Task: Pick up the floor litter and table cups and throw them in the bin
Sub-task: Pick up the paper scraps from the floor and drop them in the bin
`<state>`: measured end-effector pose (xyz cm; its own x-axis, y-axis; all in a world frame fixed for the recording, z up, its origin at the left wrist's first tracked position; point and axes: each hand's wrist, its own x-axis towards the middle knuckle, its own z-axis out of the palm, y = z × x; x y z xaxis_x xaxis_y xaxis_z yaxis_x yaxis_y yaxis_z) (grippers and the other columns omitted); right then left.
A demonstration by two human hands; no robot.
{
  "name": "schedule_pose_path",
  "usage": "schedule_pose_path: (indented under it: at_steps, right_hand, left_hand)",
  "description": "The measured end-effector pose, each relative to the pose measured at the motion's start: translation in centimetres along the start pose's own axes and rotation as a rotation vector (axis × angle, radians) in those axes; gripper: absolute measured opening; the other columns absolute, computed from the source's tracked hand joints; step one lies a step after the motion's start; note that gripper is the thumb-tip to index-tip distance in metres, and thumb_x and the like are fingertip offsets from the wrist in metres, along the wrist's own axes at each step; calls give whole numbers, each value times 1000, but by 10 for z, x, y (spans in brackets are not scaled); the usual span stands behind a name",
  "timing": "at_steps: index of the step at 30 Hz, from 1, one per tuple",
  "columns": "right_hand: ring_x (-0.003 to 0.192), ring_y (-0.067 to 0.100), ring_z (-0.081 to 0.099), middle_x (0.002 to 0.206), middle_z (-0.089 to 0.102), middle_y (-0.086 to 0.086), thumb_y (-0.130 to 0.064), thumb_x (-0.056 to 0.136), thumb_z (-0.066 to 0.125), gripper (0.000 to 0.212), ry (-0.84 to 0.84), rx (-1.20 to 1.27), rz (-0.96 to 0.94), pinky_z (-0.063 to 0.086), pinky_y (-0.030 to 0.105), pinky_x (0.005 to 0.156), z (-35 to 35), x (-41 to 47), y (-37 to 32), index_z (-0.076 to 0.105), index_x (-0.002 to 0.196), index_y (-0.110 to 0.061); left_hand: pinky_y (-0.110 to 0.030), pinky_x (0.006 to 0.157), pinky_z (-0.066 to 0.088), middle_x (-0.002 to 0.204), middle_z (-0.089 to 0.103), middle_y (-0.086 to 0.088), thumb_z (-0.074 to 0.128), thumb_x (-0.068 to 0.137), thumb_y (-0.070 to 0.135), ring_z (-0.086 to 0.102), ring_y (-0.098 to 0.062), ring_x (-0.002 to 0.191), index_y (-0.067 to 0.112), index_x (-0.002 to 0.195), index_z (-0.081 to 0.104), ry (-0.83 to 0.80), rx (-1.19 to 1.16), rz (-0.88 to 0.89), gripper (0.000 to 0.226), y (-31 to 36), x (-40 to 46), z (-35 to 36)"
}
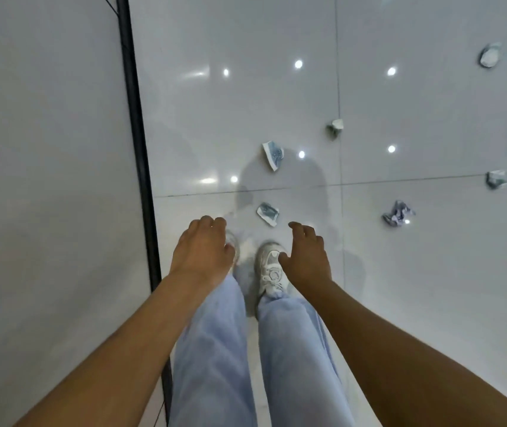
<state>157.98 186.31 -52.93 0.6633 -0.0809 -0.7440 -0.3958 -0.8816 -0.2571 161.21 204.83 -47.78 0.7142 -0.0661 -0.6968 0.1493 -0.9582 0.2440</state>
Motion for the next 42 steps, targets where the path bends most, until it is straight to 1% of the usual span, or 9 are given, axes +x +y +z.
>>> schedule_pose_path:
  at_steps: [4,8,16,21,23,28,33,39,42]
  right_hand:
    - [124,28,41,144,36,6,-17,88,59,66,-17,29,46,43,37,97,34,60,8,28,146,-18]
    - [122,29,42,143,36,8,-18,87,61,68,-5,9,59,44,39,93,84,128,23,26,145,-19]
    - [134,32,26,152,14,10,-10,79,68,82,45,26,102,43,42,98,189,232,46,22,144,-27]
    - [123,24,34,137,36,7,-2,84,58,59,182,108,115,51,40,89,213,246,56,39,137,-20]
    - [122,22,35,135,38,6,-4,84,60,59,165,118,98,50,37,86,208,241,54,39,138,-19]
    - [124,20,37,138,38,3,-9,85,62,65,128,166,-8,50,34,90,168,200,26,35,143,-20]
    - [125,18,38,141,39,2,-8,85,63,74,77,191,-166,46,29,93,105,142,-20,26,149,-16]
    - [133,21,35,145,36,6,-11,86,67,86,5,251,-151,39,30,104,23,85,-67,11,152,-7]
    - [131,22,36,143,37,7,-8,85,65,89,-12,247,-141,41,32,102,-7,70,-84,7,152,-7]
  left_hand:
    - [-31,92,37,126,49,-7,44,96,27,42,-23,119,12,130,46,-54,-3,-22,37,-28,65,29]
    - [-33,95,37,128,48,-12,45,96,27,42,-27,120,9,132,44,-144,89,-16,40,-63,125,76]
    - [-32,95,38,128,52,-10,52,93,23,44,-24,119,9,134,47,-72,93,138,43,-97,203,159]
    - [-28,94,36,129,50,-6,50,93,22,42,-21,120,11,132,49,-75,62,196,40,-97,229,181]
    - [-28,92,37,129,49,-5,47,94,22,41,-19,119,12,131,48,-84,60,195,38,-92,231,178]
    - [-24,88,39,134,44,-2,47,95,22,39,-17,122,17,136,41,-106,72,229,41,-63,210,144]
    - [-24,96,39,140,37,1,62,85,7,34,-16,130,21,142,32,-162,148,286,66,-27,171,93]
    - [-23,86,41,121,52,1,57,79,-3,45,-15,114,17,131,44,-132,109,390,57,-1,126,22]
    - [-25,79,46,114,55,4,54,80,-4,48,-14,105,18,130,45,-116,115,409,55,3,115,-5]
